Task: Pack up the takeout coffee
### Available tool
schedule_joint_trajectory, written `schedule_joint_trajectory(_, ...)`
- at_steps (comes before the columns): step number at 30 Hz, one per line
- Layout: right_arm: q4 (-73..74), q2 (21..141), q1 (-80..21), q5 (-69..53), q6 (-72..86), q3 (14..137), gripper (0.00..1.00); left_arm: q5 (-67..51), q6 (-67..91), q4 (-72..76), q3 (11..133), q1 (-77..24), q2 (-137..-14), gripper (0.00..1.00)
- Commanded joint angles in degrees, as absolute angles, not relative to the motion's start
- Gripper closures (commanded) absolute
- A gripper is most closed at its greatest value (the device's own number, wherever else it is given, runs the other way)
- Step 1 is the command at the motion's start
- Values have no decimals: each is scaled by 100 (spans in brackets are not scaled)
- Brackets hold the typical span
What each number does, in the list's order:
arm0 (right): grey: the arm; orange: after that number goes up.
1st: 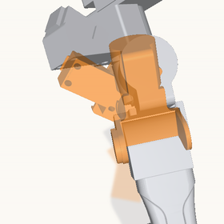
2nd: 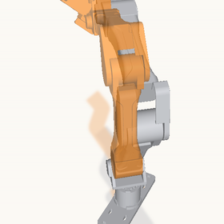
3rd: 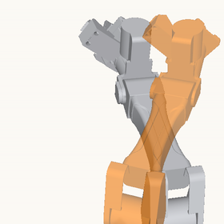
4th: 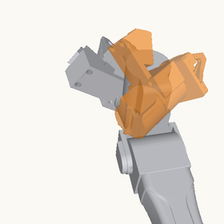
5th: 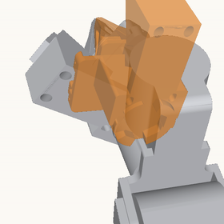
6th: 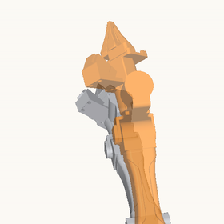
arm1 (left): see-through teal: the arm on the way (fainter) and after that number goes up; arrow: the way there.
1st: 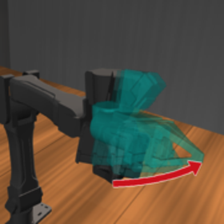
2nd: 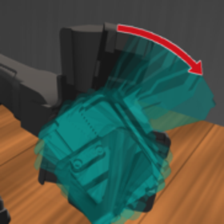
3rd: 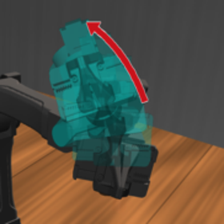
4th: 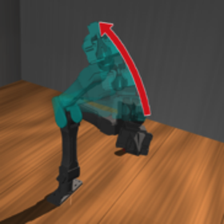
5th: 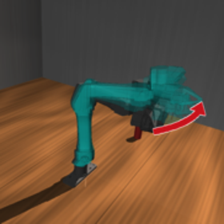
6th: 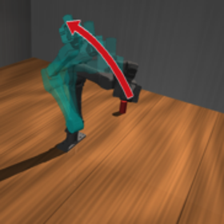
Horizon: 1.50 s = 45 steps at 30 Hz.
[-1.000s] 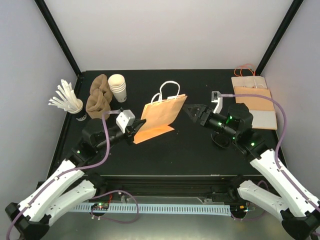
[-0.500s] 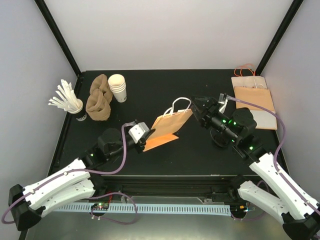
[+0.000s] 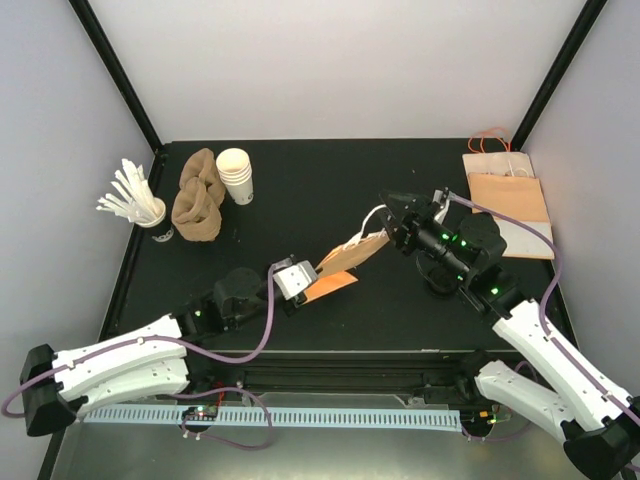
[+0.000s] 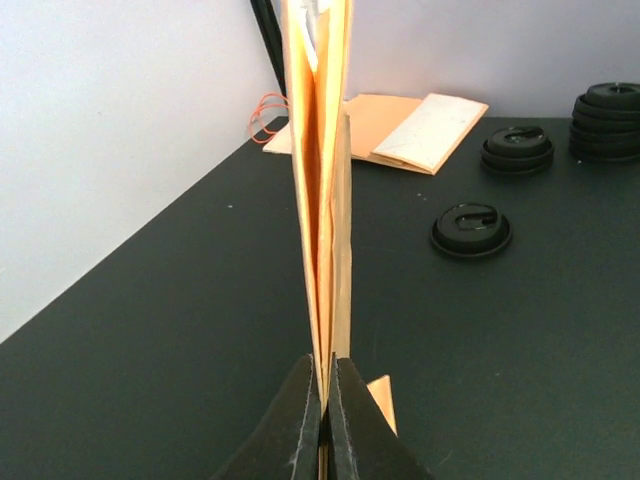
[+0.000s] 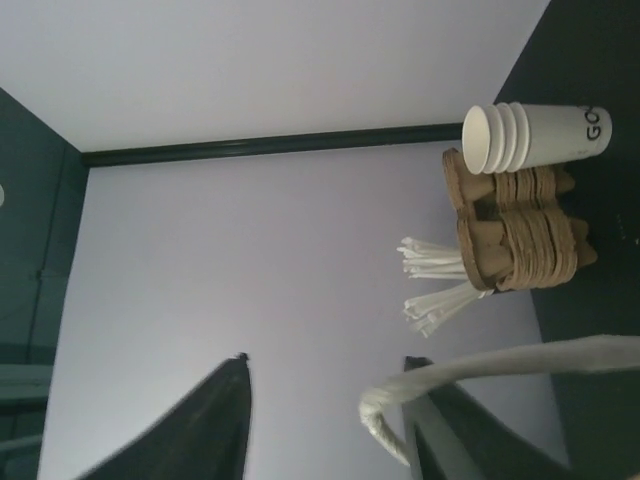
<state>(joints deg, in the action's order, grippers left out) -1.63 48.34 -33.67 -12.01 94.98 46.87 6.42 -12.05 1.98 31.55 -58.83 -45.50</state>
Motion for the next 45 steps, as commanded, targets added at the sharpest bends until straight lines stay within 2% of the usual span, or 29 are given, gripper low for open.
schedule_joint_trajectory(1, -551, 4861, -3366, -1116, 9816, 4572, 70, 1607, -1784, 513, 3223, -6396, -4739, 98)
schedule_joint_trajectory(3, -534, 4869, -3366, -1146, 9774, 4584, 85, 1851, -1926, 521, 3253, -6567, -4838, 97)
schedule_joint_trajectory(5, -480, 4850, -3366, -1171, 9655, 4575, 97, 1923, -1849, 401, 3329, -6616, -4912, 89)
schedule_joint_trajectory(7, -342, 4815, -3366, -1162, 9516, 4539, 99, 1964, -1632, 173, 3435, -6615, -4975, 79)
schedule_joint_trajectory(8, -343, 4785, -3366, -1149, 9477, 4481, 99, 1974, -1556, 138, 3437, -6617, -4992, 67)
schedule_joint_trajectory(9, -403, 4755, -3371, -1139, 9456, 4379, 99, 1985, -1466, 84, 3436, -6618, -5019, 51)
schedule_joint_trajectory(11, -632, 4732, -3367, -1150, 9436, 4141, 99, 2075, -1162, -37, 3459, -6618, -5050, 27)
schedule_joint_trajectory(16, -1016, 4969, -3366, -1602, 8992, 3900, 99, 1706, -64, -609, 3848, -6552, -4852, 2)
schedule_joint_trajectory(21, -713, 5194, -3371, -2176, 8325, 3898, 98, 113, 885, -872, 4307, -6070, -4750, 1)
schedule_joint_trajectory(24, -637, 5068, -3371, -2254, 8151, 3698, 98, -441, 1084, -949, 4596, -6021, -4878, 2)
schedule_joint_trajectory(31, -231, 4494, -3366, -1889, 7866, 3541, 98, -1505, 1465, -769, 5102, -6021, -5655, 17)
schedule_joint_trajectory(34, -93, 4405, -3366, -1840, 7844, 3559, 97, -1635, 1609, -872, 5318, -6021, -6076, 26)
schedule_joint_trajectory(45, 0, 4393, -3366, -1840, 7857, 3677, 97, -1253, 1497, -1585, 5902, -6029, -6814, 23)
